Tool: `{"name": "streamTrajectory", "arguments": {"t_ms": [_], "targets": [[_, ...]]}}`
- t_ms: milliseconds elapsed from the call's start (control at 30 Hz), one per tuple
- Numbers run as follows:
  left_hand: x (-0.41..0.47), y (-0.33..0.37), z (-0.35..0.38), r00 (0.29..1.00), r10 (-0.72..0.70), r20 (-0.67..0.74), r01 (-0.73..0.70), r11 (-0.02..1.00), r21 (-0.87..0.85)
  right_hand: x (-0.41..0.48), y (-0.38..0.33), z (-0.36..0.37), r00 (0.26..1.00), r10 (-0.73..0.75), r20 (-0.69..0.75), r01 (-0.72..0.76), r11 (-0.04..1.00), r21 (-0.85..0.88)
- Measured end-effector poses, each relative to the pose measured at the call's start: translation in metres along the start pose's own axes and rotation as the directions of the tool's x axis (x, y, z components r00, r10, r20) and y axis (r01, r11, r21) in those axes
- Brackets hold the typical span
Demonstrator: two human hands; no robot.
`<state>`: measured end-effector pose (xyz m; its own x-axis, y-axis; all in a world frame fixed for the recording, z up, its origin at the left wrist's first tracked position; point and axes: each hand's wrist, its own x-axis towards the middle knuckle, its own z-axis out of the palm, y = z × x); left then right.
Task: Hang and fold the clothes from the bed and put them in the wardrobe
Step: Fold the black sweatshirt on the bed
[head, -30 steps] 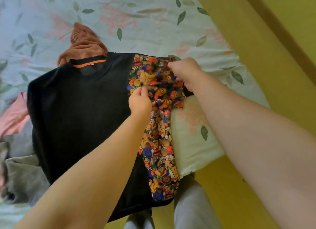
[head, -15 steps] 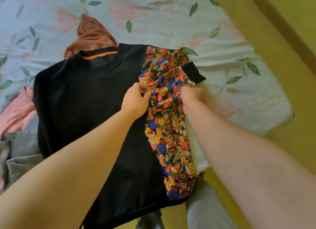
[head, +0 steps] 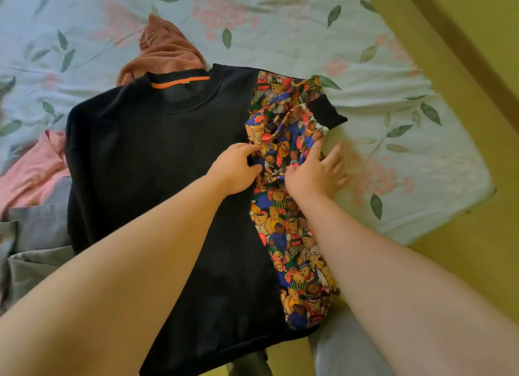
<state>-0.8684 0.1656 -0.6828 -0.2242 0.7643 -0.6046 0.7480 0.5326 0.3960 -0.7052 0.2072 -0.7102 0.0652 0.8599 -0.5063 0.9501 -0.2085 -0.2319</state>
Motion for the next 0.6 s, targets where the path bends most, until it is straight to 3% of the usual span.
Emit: {"name": "streamTrajectory", "arguments": {"t_ms": [100,200,300,367,500,600], "targets": [[0.002,-0.001,-0.005,0.987,-0.138,-0.084,0.108,0.951,-0.291,0.005,0.002,-0.003,0.994,-0.098,-0.052,0.095,0.994,-0.057],[0.001,-0.006,-0.017,0.969,-0.211,-0.131,0.130,0.880,-0.457,0.003,-0.005,-0.008,0.983,-0.119,-0.140,0.121,0.993,0.003],[-0.003,-0.011,-0.030,0.953,-0.298,-0.061,0.194,0.750,-0.632,-0.009,-0.017,-0.010,0.958,-0.128,-0.256,0.174,0.970,0.167],[-0.007,-0.016,-0.041,0.930,-0.367,0.003,0.241,0.607,-0.757,-0.028,-0.032,-0.004,0.938,-0.168,-0.305,0.259,0.921,0.291],[-0.019,-0.042,-0.062,0.925,-0.355,0.135,0.242,0.275,-0.930,-0.073,-0.060,0.023,0.797,-0.482,-0.364,0.579,0.781,0.232],[-0.027,-0.074,-0.066,0.938,-0.299,0.178,0.244,0.201,-0.949,-0.087,-0.066,0.043,0.606,-0.766,-0.215,0.795,0.577,0.186]]}}
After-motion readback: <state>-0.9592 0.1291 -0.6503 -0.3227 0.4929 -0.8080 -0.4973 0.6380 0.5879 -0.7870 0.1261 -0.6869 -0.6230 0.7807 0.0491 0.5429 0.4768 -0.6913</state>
